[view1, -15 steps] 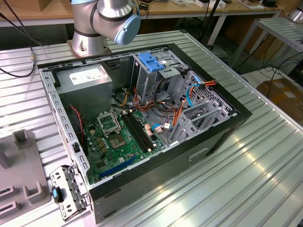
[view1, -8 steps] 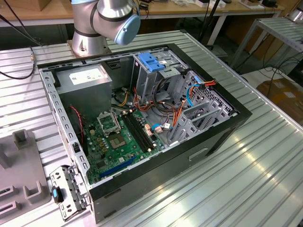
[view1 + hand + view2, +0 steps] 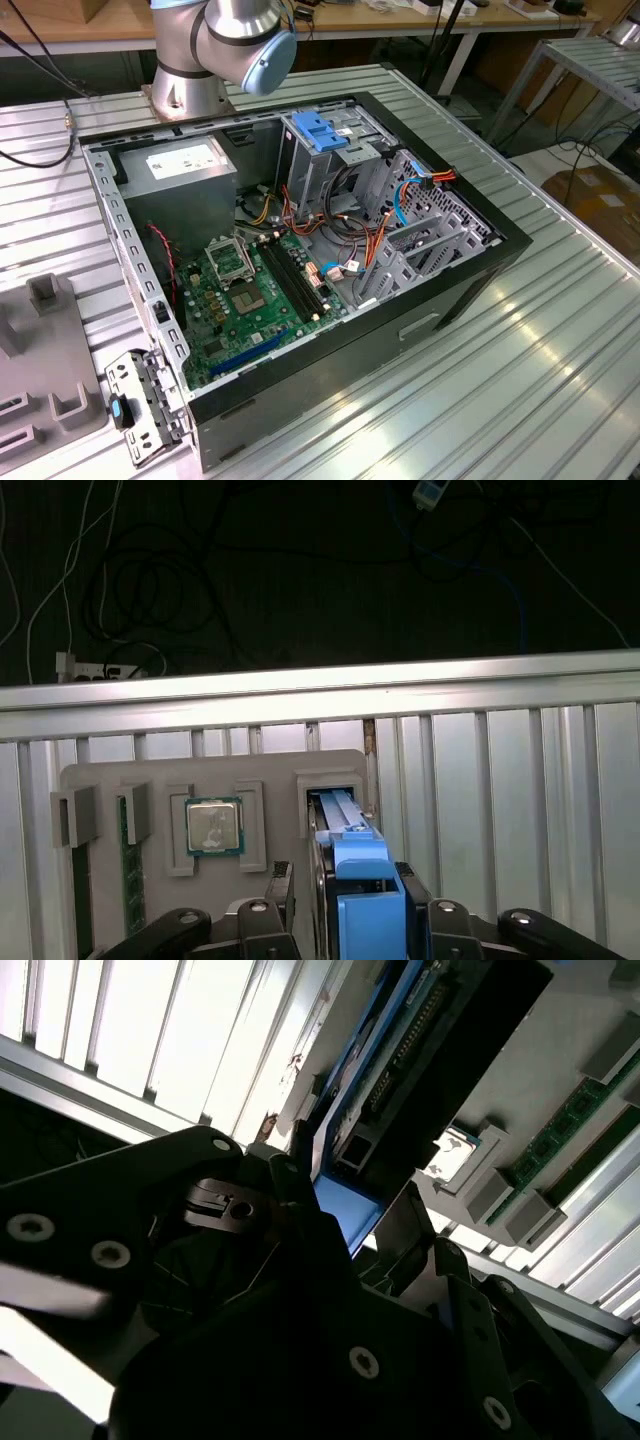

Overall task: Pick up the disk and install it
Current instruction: 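Pick up the disk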

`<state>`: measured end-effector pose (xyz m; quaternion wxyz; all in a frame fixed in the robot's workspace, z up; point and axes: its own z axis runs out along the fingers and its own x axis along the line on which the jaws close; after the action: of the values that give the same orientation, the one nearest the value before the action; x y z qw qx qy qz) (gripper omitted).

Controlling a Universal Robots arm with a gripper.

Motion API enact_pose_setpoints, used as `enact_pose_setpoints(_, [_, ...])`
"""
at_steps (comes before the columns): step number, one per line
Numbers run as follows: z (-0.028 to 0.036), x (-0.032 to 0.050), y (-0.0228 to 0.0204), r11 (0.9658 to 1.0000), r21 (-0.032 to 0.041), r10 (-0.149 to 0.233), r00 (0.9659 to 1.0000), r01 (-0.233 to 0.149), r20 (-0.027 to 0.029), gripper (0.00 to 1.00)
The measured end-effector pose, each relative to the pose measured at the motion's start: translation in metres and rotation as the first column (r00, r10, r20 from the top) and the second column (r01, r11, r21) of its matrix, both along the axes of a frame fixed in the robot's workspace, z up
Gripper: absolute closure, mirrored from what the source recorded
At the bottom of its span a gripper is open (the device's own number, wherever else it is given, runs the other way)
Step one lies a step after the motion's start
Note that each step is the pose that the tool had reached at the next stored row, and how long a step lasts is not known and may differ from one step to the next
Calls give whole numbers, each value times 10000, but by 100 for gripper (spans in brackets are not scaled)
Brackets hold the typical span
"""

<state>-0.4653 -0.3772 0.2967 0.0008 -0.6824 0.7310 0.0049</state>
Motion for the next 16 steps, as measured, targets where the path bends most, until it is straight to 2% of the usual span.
enact_pose_setpoints(12, [-7,0,44,10000,0,-1,10000,1,-1,49])
enact_pose_setpoints(16, [-11,0,48,10000,0,0,10000,0,-1,49])
